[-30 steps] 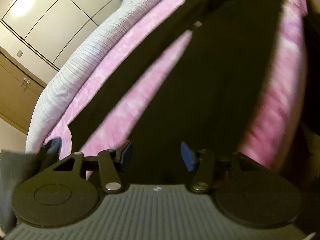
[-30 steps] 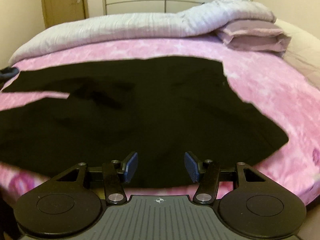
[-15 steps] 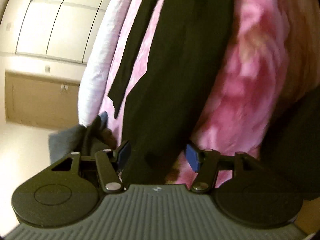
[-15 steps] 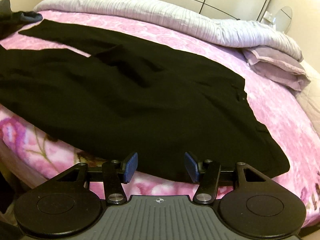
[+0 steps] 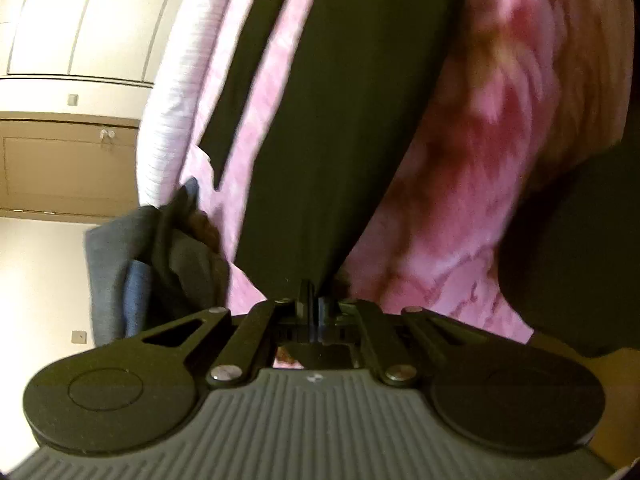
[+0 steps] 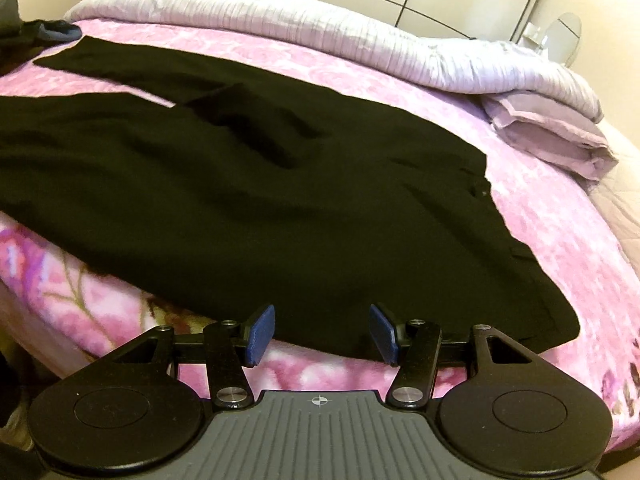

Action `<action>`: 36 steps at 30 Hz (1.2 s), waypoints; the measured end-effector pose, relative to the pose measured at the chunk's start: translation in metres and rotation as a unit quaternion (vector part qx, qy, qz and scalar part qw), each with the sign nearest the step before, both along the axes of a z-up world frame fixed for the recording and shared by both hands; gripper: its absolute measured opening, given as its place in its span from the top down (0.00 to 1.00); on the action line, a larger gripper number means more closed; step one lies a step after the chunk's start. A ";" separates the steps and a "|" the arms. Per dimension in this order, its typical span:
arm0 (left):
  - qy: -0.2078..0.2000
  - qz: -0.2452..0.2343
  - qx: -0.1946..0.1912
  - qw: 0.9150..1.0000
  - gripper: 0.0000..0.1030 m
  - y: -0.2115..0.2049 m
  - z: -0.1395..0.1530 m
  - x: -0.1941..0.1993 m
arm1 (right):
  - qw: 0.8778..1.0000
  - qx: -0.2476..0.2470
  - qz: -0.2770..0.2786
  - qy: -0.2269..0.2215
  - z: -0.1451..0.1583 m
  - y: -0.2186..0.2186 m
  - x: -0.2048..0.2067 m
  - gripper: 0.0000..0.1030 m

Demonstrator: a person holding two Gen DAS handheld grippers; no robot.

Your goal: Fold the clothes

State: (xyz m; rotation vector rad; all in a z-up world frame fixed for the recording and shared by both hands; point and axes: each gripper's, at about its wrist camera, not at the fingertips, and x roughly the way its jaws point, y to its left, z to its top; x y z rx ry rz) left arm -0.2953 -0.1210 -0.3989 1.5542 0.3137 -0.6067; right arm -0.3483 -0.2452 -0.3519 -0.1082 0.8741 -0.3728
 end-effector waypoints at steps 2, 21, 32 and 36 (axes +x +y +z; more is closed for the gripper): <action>0.001 0.011 0.012 1.000 0.94 0.008 -0.006 0.006 | 1.000 0.000 0.008 0.004 -0.001 0.002 -0.002 0.46; 0.100 0.123 -0.177 0.971 0.74 -0.004 0.064 0.021 | 0.982 0.074 -0.152 -0.080 -0.002 -0.098 -0.021 0.46; 0.132 0.060 -0.145 0.979 0.70 -0.080 0.044 0.003 | 0.990 0.078 -0.062 -0.101 0.021 -0.078 0.047 0.46; 0.139 0.054 -0.147 0.978 0.71 -0.095 0.038 0.009 | 0.992 0.092 -0.018 -0.090 0.011 -0.075 0.106 0.46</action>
